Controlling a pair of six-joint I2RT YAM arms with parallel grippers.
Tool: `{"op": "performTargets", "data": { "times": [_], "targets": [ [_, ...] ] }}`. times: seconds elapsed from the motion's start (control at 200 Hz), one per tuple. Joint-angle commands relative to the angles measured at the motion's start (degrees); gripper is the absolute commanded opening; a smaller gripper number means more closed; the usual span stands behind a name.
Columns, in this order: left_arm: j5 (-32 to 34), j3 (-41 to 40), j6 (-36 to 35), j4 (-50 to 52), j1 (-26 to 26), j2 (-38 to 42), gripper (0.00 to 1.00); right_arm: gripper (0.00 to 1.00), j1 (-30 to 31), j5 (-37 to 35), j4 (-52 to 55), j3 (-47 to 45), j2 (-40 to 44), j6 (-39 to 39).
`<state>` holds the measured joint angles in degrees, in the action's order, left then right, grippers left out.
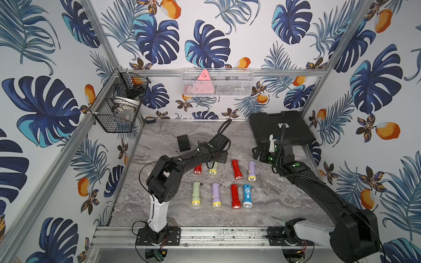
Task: Close the plug at the bottom of the flashlight
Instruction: Place the flashlight at the center of the board, then pick up the flashlight from the center of the board.
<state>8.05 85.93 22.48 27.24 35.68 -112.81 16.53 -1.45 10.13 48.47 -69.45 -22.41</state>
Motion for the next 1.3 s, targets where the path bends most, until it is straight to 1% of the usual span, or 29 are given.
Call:
{"op": "performTargets", "data": {
  "times": [0.0, 0.18, 0.315, 0.455, 0.776, 1.016, 1.116, 1.206, 1.296],
  "targets": [
    [-1.7, 1.2, -0.3, 0.3, 1.8, 0.6, 0.71, 1.0, -0.4, -1.5, 1.8, -0.4, 0.9, -3.7],
    [-3.4, 2.4, 1.0, -1.6, 5.4, -1.0, 0.73, 1.0, -0.8, -2.1, 3.9, -2.9, 4.0, -6.5],
    [-3.2, 3.3, 2.0, -2.5, 7.6, -3.3, 0.73, 1.0, -0.9, -2.6, 5.1, -4.5, 6.5, -7.4],
    [-3.8, 4.4, 2.9, -2.5, 8.9, -6.6, 0.76, 1.0, -1.0, -2.7, 6.6, -4.9, 7.0, -7.0],
    [-4.7, 6.8, 3.6, -2.9, 9.8, -11.9, 0.75, 1.0, -1.2, -2.6, 6.7, -4.2, 5.9, -6.2],
    [-4.8, 8.6, 2.7, -0.6, 9.8, -15.2, 0.7, 1.0, -1.5, -2.3, 5.9, -4.2, 4.8, -5.6],
    [-4.6, 9.1, 2.3, 0.1, 9.8, -16.1, 0.67, 1.0, -1.8, -2.1, 5.5, -4.2, 4.7, -5.4],
    [-5.0, 9.7, 2.0, 0.9, 9.8, -17.0, 0.62, 1.0, -2.1, -1.7, 5.3, -4.2, 4.6, -5.4],
    [-5.3, 9.6, 2.0, 1.0, 9.8, -17.2, 0.52, 1.0, -2.4, -1.5, 5.2, -4.1, 4.4, -5.2]
  ]
}}
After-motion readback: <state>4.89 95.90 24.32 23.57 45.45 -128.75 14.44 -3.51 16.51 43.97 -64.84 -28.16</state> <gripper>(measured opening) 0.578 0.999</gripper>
